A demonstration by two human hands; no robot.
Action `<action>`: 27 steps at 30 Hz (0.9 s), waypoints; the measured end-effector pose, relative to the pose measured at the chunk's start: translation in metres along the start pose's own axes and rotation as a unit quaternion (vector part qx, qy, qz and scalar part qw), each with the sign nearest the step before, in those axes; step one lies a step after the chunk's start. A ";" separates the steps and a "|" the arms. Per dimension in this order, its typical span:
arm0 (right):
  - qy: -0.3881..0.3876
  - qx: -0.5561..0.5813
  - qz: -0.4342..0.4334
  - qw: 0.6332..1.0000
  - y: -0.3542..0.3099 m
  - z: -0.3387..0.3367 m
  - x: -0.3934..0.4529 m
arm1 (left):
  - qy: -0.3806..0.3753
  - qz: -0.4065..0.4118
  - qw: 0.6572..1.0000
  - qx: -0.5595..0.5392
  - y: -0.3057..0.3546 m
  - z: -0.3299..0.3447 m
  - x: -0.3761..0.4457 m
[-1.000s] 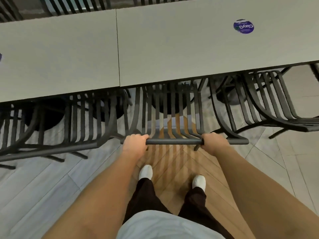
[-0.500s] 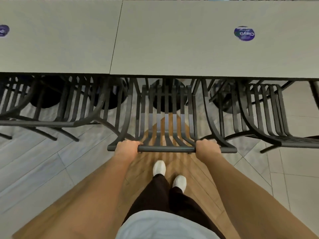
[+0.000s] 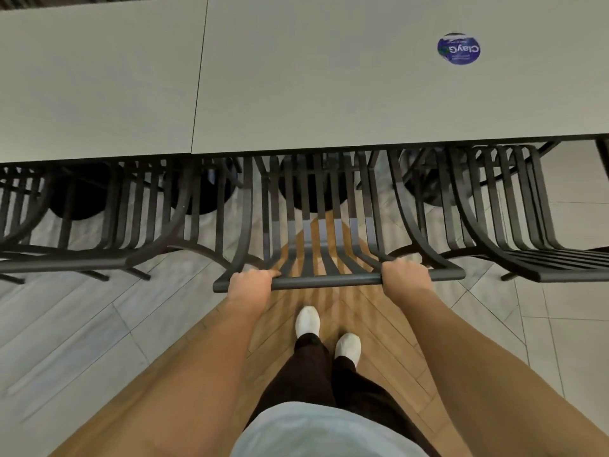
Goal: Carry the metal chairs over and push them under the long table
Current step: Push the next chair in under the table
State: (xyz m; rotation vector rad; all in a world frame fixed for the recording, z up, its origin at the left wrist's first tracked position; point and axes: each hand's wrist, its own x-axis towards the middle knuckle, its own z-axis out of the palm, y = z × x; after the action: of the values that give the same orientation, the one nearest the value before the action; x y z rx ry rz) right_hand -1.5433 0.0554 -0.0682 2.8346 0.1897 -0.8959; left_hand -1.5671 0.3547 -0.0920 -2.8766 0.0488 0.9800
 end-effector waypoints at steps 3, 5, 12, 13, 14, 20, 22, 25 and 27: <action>-0.008 0.003 0.005 1.000 -0.004 -0.007 0.012 | -0.005 -0.002 1.000 -0.008 -0.007 -0.009 0.014; -0.011 0.010 0.009 1.000 -0.007 -0.012 0.020 | -0.010 0.002 1.000 -0.005 -0.012 -0.016 0.022; -0.024 0.022 0.012 0.999 -0.015 -0.024 0.030 | -0.016 0.011 1.000 0.019 -0.019 -0.025 0.034; -0.022 0.021 0.013 0.999 -0.015 -0.024 0.030 | -0.008 0.014 1.000 0.020 -0.019 -0.023 0.033; -0.023 0.019 0.014 0.999 -0.016 -0.025 0.030 | -0.006 0.016 1.000 0.021 -0.020 -0.023 0.032; -0.078 0.056 0.024 0.995 -0.013 -0.028 0.035 | -0.117 0.025 0.989 -0.089 -0.028 -0.031 0.041; -0.131 0.119 0.013 0.984 -0.006 -0.032 0.039 | -0.145 0.028 0.982 -0.118 -0.029 -0.037 0.037; -0.158 0.228 0.011 0.961 0.010 -0.043 0.035 | -0.128 0.052 0.974 -0.178 -0.023 -0.050 0.034; -0.127 0.258 0.023 0.957 0.025 -0.048 0.030 | -0.107 0.079 0.975 -0.178 -0.009 -0.065 0.037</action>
State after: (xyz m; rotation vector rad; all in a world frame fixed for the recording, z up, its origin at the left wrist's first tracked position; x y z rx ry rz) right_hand -1.4880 0.0422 -0.0436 3.1129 -0.1713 -1.4701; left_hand -1.4977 0.3573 -0.0631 -3.0991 0.0937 1.4612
